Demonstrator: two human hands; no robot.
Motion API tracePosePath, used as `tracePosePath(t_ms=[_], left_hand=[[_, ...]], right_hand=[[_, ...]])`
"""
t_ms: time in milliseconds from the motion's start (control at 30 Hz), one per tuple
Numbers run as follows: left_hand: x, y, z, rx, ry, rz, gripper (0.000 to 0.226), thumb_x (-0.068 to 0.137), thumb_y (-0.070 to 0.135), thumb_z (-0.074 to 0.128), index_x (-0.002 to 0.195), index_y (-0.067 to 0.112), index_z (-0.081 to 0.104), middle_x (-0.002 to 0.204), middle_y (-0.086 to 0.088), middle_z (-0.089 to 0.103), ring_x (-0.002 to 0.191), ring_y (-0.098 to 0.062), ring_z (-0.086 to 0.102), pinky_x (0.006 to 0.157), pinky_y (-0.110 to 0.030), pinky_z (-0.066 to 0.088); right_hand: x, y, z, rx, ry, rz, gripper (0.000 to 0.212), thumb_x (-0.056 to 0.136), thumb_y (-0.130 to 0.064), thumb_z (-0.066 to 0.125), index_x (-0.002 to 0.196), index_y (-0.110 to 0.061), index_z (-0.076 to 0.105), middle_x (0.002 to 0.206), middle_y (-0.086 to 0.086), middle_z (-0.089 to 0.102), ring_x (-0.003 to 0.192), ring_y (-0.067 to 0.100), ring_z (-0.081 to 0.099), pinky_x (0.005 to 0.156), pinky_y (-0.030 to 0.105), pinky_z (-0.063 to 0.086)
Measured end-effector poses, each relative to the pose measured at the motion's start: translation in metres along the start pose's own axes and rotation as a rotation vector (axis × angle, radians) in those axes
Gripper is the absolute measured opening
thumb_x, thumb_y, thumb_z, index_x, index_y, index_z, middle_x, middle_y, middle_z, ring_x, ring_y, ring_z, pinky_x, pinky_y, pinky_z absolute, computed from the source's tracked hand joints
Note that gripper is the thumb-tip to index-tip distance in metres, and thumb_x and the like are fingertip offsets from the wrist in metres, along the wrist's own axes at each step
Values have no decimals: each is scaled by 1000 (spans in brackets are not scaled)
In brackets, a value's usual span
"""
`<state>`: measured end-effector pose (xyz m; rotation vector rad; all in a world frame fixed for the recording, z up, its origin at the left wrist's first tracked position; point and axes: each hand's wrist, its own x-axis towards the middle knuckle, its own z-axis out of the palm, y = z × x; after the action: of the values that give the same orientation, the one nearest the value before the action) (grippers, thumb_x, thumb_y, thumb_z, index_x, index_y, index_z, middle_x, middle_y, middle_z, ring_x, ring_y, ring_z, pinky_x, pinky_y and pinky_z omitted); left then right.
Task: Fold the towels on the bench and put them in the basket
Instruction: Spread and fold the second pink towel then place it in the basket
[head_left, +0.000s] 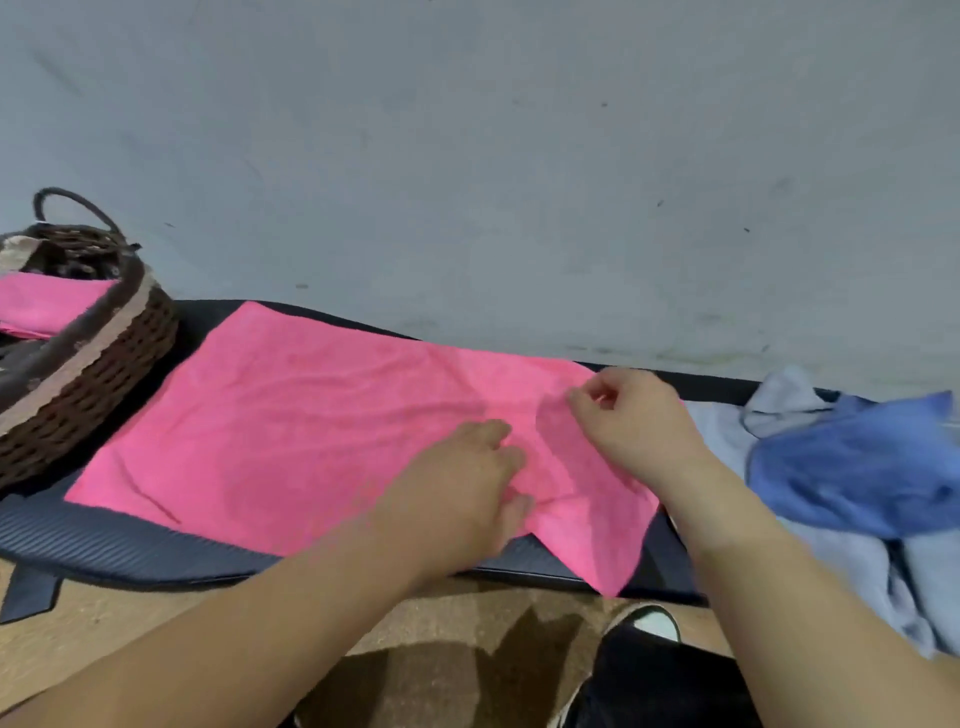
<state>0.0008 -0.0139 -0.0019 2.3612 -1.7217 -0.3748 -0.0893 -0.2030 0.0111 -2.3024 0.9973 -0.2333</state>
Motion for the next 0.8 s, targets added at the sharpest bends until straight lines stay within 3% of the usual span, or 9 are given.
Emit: tracePosePath(t_ms=[67, 167, 233, 300, 400, 533, 633, 700, 800], left_hand=[[7, 34, 9, 41, 93, 240, 39, 90, 42, 45, 100, 12, 69, 104, -8, 60, 90, -29, 60, 68, -42, 55], [7, 66, 31, 48, -3, 389, 32, 81, 42, 67, 102, 19, 62, 103, -3, 53, 87, -25, 55, 60, -39, 52], [6, 71, 48, 132, -65, 328, 42, 71, 39, 75, 105, 23, 57, 107, -1, 52, 92, -24, 55, 61, -37, 53], [6, 69, 61, 155, -39, 270, 42, 69, 26, 76, 105, 23, 53, 107, -1, 52, 93, -25, 54, 62, -39, 56], [9, 65, 67, 19, 42, 288, 17, 80, 22, 62, 96, 21, 58, 100, 0, 55, 90, -23, 56, 67, -39, 56], [5, 69, 58, -210, 93, 246, 13, 92, 24, 51, 89, 20, 62, 93, 5, 54, 90, -17, 52, 73, -30, 45], [2, 69, 45, -369, 126, 137, 12, 94, 31, 55, 91, 25, 66, 93, 13, 54, 93, -8, 49, 75, -30, 46], [1, 72, 31, -457, 156, 71, 8, 93, 32, 62, 89, 28, 68, 89, 14, 57, 91, -5, 51, 76, -27, 45], [-3, 77, 15, -670, 139, -35, 9, 95, 35, 67, 89, 29, 68, 80, 15, 60, 68, -2, 52, 61, -17, 39]], right_hand=[[12, 32, -12, -6, 103, 181, 19, 92, -34, 60, 85, -16, 66, 78, -4, 65, 79, 23, 60, 69, 32, 44], [18, 69, -8, 120, 87, 375, 17, 90, -32, 54, 83, -17, 51, 77, -1, 54, 79, 26, 53, 68, 33, 44], [19, 82, -2, 160, 68, 415, 20, 89, -34, 52, 84, -15, 52, 75, 0, 52, 79, 24, 50, 63, 32, 43], [26, 84, -6, 125, 49, 432, 41, 85, -49, 48, 97, -10, 56, 85, 6, 58, 81, 25, 56, 73, 38, 55], [36, 73, -24, 120, -60, 487, 48, 94, -52, 48, 96, -4, 58, 83, 12, 63, 71, 32, 64, 65, 41, 61], [45, 63, -26, -26, -95, 425, 54, 93, -58, 60, 72, -9, 54, 67, 6, 58, 58, 24, 57, 54, 28, 42], [50, 68, -13, 31, -23, 439, 44, 83, -47, 72, 64, -13, 51, 60, 3, 53, 56, 24, 52, 54, 28, 40], [55, 68, -15, 209, 38, 456, 43, 85, -31, 73, 56, -13, 47, 48, 0, 44, 48, 23, 44, 51, 28, 39], [58, 62, -21, 481, 98, 455, 49, 89, -14, 71, 55, -17, 37, 47, -2, 33, 50, 20, 31, 41, 20, 30]])
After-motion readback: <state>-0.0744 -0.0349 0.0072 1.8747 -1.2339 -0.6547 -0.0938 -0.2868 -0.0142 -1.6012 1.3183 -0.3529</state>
